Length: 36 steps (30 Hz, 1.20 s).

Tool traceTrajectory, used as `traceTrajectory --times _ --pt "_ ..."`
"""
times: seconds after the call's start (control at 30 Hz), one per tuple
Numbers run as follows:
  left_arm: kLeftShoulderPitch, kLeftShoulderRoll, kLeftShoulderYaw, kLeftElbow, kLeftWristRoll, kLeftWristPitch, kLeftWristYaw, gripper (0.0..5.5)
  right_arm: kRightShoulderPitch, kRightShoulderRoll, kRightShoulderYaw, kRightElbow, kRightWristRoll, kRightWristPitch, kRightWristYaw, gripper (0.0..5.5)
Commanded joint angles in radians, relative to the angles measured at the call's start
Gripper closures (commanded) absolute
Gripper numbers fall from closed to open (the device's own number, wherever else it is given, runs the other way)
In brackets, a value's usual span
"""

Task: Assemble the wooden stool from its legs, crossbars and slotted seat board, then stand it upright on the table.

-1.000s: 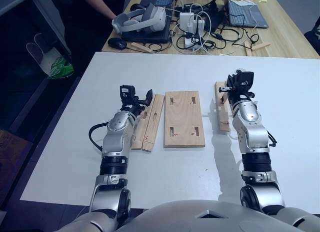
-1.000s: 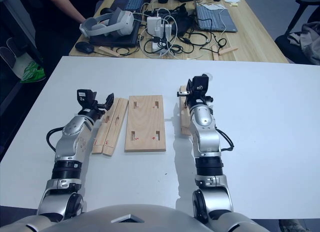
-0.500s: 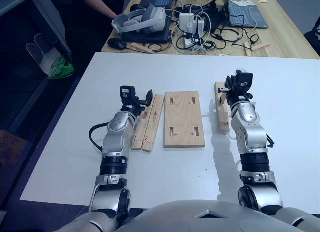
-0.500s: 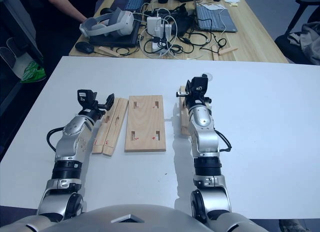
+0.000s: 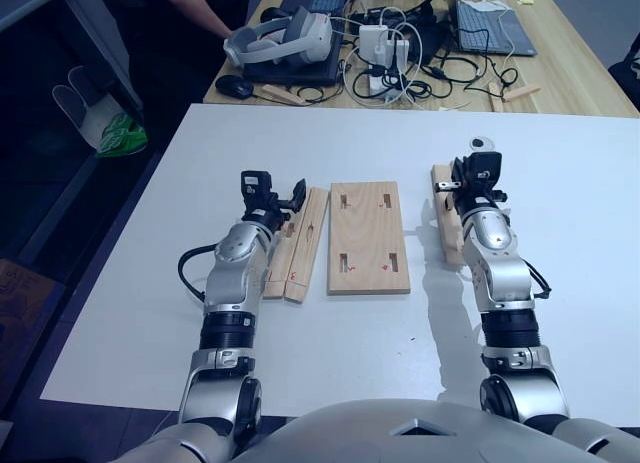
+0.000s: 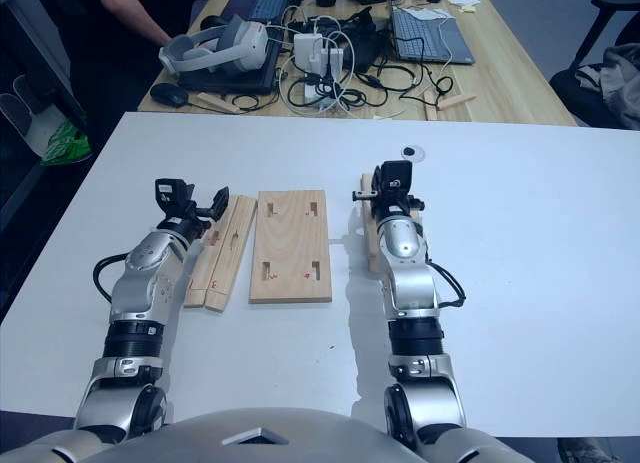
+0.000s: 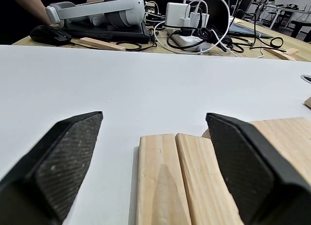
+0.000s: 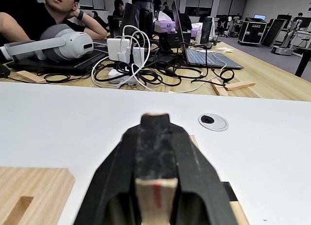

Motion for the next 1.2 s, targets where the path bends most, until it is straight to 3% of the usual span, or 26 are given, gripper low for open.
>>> traceTrajectory --times 0.03,0.5,0.77,0.8,1.2 --pt "-0.003 0.004 -0.007 -0.003 0.008 0.016 0.002 1.58 0.007 0.042 -0.072 0.064 0.079 0.066 -0.019 5.11" --pt "-0.023 -0.010 -0.005 0.022 0.009 0.000 0.021 1.58 -0.141 0.101 -0.141 0.432 0.145 -0.108 -0.029 5.11" --pt "-0.021 -0.023 0.001 0.019 0.005 -0.002 0.033 1.58 -0.150 0.083 -0.100 0.456 0.102 -0.171 -0.031 5.11" --pt "-0.021 -0.023 0.001 0.018 0.004 -0.002 0.034 1.58 -0.143 0.080 -0.084 0.444 0.086 -0.188 -0.033 4.74" --pt "-0.021 -0.027 -0.002 0.019 0.002 -0.001 0.033 1.58 -0.114 0.064 -0.005 0.143 -0.003 -0.336 -0.049 3.28"
